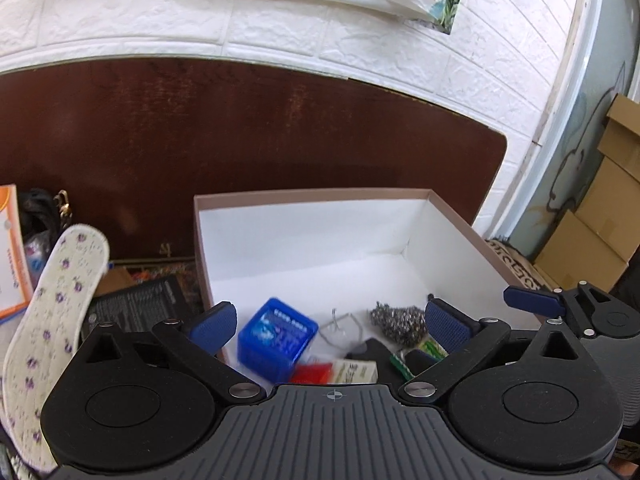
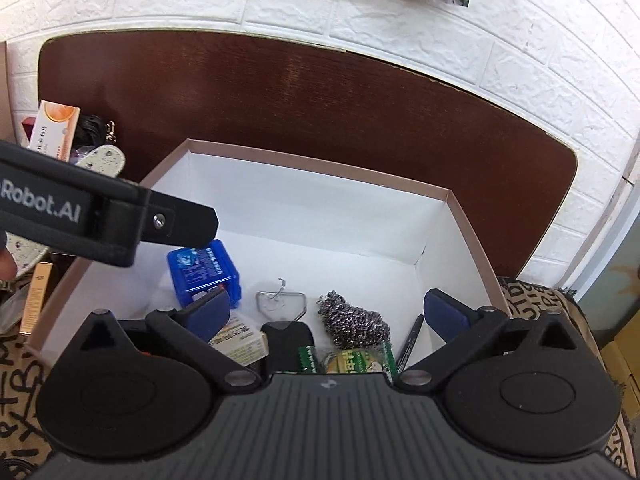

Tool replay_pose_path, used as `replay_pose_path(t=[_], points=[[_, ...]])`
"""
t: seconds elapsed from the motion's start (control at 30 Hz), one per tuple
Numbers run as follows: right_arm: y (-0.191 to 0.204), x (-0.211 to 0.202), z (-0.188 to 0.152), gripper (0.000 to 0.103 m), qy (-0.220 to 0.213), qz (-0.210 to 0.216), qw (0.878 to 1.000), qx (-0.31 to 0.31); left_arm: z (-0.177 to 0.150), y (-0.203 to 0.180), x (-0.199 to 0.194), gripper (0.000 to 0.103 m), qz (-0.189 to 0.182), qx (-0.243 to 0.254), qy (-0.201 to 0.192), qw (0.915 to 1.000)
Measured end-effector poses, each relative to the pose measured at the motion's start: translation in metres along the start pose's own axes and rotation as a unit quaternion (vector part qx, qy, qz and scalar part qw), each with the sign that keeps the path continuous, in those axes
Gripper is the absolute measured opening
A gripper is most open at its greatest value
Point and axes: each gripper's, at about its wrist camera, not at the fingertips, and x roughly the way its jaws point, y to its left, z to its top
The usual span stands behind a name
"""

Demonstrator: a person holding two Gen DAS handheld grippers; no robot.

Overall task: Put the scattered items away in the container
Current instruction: 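Withdraw both open tools from the box back toward the pile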

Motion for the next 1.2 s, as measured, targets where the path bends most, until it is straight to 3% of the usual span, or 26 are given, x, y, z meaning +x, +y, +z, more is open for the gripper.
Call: replay_pose_path(t=[0.37, 0.8, 1.2], points=[[0.013, -0.038, -0.006, 0.102, -0.012, -0.004, 1.000, 0.022, -0.016, -0.001, -0.038, 0.103, 0.012, -0.003, 0.004, 0.9999], [0.054, -0.095, -0.034, 0.102, -0.040, 0.020, 0.998, 0.054, -0.069, 0.010, -0.106, 0.103, 0.045, 0.001, -0.001, 0.9990], [0.119, -0.121, -0.073, 0.103, -0.010, 0.070, 0.995, 0.072, -0.129, 0.049, -0.158, 0.103, 0.086, -0.012, 0.014, 0.9962]])
